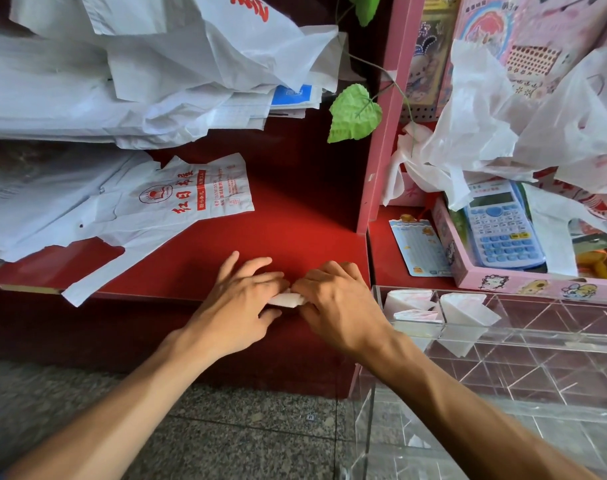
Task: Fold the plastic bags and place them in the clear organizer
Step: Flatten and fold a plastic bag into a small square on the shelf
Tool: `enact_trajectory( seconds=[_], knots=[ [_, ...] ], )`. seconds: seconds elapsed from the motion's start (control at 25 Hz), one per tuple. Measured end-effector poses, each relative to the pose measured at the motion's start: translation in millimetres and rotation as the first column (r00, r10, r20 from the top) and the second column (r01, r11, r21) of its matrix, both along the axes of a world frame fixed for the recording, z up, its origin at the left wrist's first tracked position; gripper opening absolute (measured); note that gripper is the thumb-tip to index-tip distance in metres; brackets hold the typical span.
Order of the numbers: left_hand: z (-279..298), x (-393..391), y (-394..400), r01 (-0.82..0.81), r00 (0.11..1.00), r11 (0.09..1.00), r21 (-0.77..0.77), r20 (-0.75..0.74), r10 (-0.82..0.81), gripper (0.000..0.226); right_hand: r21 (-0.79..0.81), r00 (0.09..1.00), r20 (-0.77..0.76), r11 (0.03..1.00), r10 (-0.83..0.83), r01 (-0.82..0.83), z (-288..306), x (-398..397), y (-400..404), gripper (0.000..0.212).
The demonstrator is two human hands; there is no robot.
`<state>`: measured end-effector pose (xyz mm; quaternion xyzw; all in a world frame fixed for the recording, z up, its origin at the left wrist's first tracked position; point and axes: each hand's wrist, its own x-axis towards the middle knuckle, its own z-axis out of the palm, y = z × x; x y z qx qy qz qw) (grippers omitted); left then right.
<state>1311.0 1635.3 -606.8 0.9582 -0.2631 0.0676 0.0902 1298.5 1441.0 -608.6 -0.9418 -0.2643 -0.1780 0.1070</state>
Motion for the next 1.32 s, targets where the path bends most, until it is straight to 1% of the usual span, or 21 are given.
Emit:
enact_trajectory(
  seconds=[0.08,0.12,0.16,0.24,0.32,0.36,0.44,0.48,0.52,0.6,0.64,0.68,0.8,0.92,0.96,1.04,1.08,1.16,1.24,1.28,1.32],
  knots=[
    [7.3,-2.0,-18.2,0.040,0.999,0.996,-0.078,0.013,-0.039,0.027,0.036,0.998,0.042,0.999,-0.036,0.035,7.4,-6.9,-14.2,0.012],
    [13.3,-3.8,-28.6,0.044,0.999,0.986,-0.160,-0.018,-0.048,0.021,0.085,0.998,0.024,0.995,-0.052,0.049,13.6,-10.9,-22.9,0.014],
    [19.7,-5.2,-38.4,0.043,0.996,0.966,-0.257,-0.066,-0.062,0.016,0.166,0.998,-0.018,0.984,-0.058,0.060,21.5,-15.2,-32.4,0.015],
    [30.5,-8.2,-59.1,0.049,0.984,0.900,-0.433,-0.136,-0.119,0.013,0.366,0.988,-0.143,0.925,-0.056,0.106,38.1,-24.2,-56.0,0.012],
    [38.2,-13.0,-81.0,0.051,0.973,0.845,-0.532,-0.165,-0.163,0.007,0.470,0.966,-0.249,0.864,-0.063,0.177,54.3,-32.6,-83.5,0.005],
    [39.5,-14.6,-92.9,0.044,0.975,0.826,-0.562,-0.158,-0.160,0.012,0.491,0.956,-0.287,0.847,-0.064,0.204,61.1,-36.1,-98.9,0.006],
    [37.3,-17.0,-117.1,0.008,0.985,0.805,-0.594,-0.135,-0.109,0.035,0.523,0.931,-0.350,0.802,-0.105,0.287,71.3,-42.2,-131.0,0.005],
    [33.8,-18.0,-128.5,-0.011,0.988,0.815,-0.579,-0.133,-0.081,0.049,0.555,0.910,-0.386,0.751,-0.149,0.358,73.1,-44.9,-148.1,0.004],
    [29.3,-18.8,-138.3,-0.021,0.988,0.837,-0.547,-0.137,-0.065,0.060,0.598,0.880,-0.438,0.672,-0.184,0.438,71.9,-47.0,-163.9,0.003],
    [21.3,-20.7,-155.1,-0.015,0.989,0.882,-0.471,-0.138,-0.057,0.069,0.653,0.814,-0.550,0.509,-0.190,0.560,65.2,-51.5,-187.5,0.008],
    [18.5,-21.1,-161.5,0.002,0.990,0.892,-0.452,-0.126,-0.066,0.069,0.650,0.792,-0.579,0.477,-0.193,0.592,60.5,-53.2,-195.5,0.010],
    [16.5,-21.0,-166.5,0.021,0.990,0.895,-0.445,-0.113,-0.079,0.069,0.626,0.776,-0.592,0.482,-0.216,0.612,55.6,-54.9,-202.1,0.011],
    [12.7,-21.0,-177.3,0.058,0.989,0.897,-0.438,-0.097,-0.112,0.063,0.522,0.759,-0.567,0.574,-0.319,0.631,46.8,-60.6,-215.7,0.018],
    [8.4,-18.5,-182.7,0.099,0.990,0.892,-0.440,-0.049,-0.134,0.050,0.408,0.776,-0.517,0.692,-0.362,0.595,45.6,-63.9,-224.0,0.017],
    [7.5,-17.7,-184.0,0.127,0.988,0.886,-0.446,-0.017,-0.150,0.043,0.398,0.788,-0.490,0.709,-0.374,0.583,46.5,-64.6,-224.8,0.016],
    [5.8,-17.0,-186.2,0.207,0.978,0.873,-0.441,0.067,-0.197,0.027,0.445,0.808,-0.435,0.686,-0.397,0.576,49.6,-64.4,-225.5,0.013],
    [5.4,-17.2,-188.1,0.233,0.972,0.875,-0.425,0.087,-0.217,0.023,0.488,0.817,-0.418,0.661,-0.397,0.571,52.2,-63.9,-226.4,0.010],
    [4.0,-17.9,-191.7,0.238,0.970,0.901,-0.364,0.044,-0.238,0.027,0.581,0.845,-0.398,0.614,-0.357,0.534,57.3,-63.0,-225.8,0.007],
    [-0.1,-19.1,-194.6,0.240,0.966,0.937,-0.256,-0.028,-0.255,0.036,0.650,0.861,-0.400,0.565,-0.313,0.508,60.2,-62.6,-224.6,0.006],
    [-2.4,-18.8,-195.1,0.237,0.965,0.948,-0.213,-0.061,-0.255,0.040,0.656,0.862,-0.414,0.560,-0.294,0.506,61.1,-62.5,-223.8,0.006],
    [-3.6,-18.3,-194.9,0.223,0.964,0.956,-0.189,-0.106,-0.246,0.045,0.636,0.860,-0.428,0.583,-0.278,0.505,61.2,-62.6,-222.9,0.008]
  ],
)
